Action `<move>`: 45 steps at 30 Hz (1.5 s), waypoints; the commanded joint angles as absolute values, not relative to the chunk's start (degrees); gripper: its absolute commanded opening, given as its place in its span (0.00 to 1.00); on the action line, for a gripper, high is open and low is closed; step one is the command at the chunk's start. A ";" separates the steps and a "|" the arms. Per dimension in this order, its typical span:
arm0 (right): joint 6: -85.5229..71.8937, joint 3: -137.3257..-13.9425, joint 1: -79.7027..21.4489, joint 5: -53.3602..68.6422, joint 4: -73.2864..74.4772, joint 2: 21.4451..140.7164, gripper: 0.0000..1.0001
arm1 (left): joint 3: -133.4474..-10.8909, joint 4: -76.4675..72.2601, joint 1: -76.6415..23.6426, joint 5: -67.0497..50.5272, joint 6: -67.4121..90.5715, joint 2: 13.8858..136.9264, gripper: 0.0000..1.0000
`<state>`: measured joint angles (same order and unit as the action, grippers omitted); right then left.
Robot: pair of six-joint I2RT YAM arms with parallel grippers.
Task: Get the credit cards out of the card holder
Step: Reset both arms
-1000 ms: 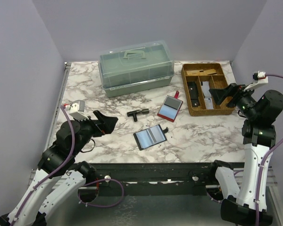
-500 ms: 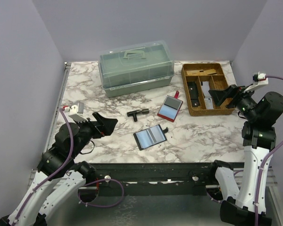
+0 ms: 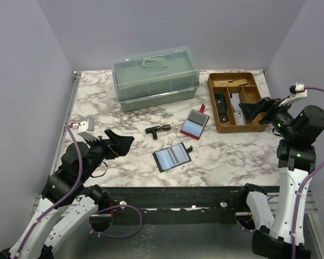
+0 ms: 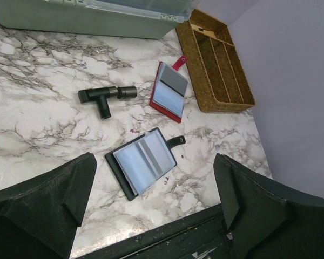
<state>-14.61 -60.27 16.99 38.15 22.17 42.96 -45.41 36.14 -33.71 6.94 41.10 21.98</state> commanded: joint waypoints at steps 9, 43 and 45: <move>-16.10 -60.66 17.30 37.27 22.41 42.63 1.00 | -45.41 36.43 -33.48 6.22 40.82 21.98 0.99; -17.65 -60.67 17.29 35.26 21.53 43.16 1.00 | -46.13 36.25 -33.48 6.86 39.56 22.96 0.99; -17.58 -60.58 17.28 35.22 21.60 43.15 1.00 | -46.25 36.21 -33.49 6.90 39.38 23.17 0.99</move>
<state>-16.99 -60.25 16.99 36.67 22.13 43.11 -45.41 36.14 -33.71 6.96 40.45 22.41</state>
